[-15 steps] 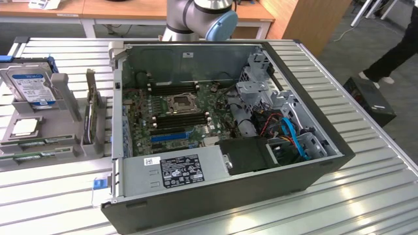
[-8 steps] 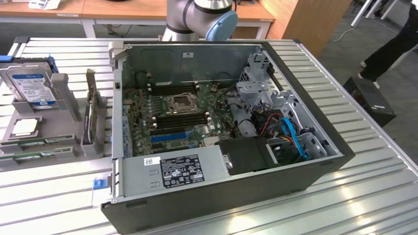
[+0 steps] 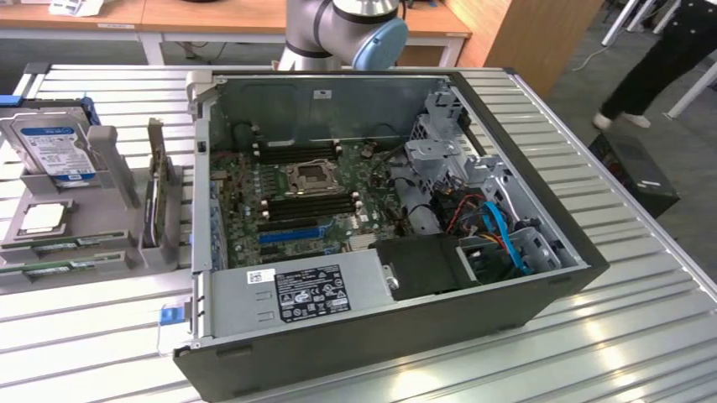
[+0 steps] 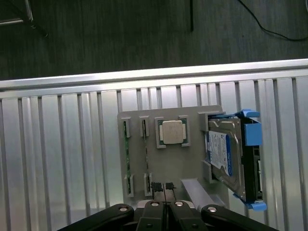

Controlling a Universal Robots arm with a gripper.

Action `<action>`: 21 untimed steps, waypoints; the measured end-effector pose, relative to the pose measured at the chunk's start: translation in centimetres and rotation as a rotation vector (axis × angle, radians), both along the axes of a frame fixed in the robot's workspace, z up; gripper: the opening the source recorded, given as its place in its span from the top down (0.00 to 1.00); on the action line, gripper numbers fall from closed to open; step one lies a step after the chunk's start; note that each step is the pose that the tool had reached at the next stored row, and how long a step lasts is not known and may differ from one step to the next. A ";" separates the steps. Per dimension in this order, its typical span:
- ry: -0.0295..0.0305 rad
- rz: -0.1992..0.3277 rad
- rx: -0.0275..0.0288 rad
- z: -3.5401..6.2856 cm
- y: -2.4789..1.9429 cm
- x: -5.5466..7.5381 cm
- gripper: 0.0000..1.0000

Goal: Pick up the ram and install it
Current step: 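Pick up the ram and move it above insertion slot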

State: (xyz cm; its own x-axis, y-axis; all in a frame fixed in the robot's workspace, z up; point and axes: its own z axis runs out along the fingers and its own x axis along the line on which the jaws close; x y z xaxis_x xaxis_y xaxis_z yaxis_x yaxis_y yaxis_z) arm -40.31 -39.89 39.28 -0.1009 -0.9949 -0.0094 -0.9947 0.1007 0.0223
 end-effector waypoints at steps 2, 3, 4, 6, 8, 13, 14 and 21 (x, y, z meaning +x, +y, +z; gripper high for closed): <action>0.0000 0.000 0.0000 0.00 0.00 0.0 0.90; 0.0000 0.000 0.0000 0.00 0.00 0.0 0.90; 0.0000 0.000 0.0000 0.00 0.00 0.0 0.90; 0.0000 0.001 0.0000 0.00 0.00 0.0 0.90; 0.0000 0.005 0.0000 0.00 0.00 0.0 0.90; 0.0000 0.027 0.0000 0.00 0.00 0.0 0.90; -0.0001 0.032 0.0000 0.00 0.00 0.0 0.90; 0.0000 0.078 0.0000 0.00 0.00 0.0 0.90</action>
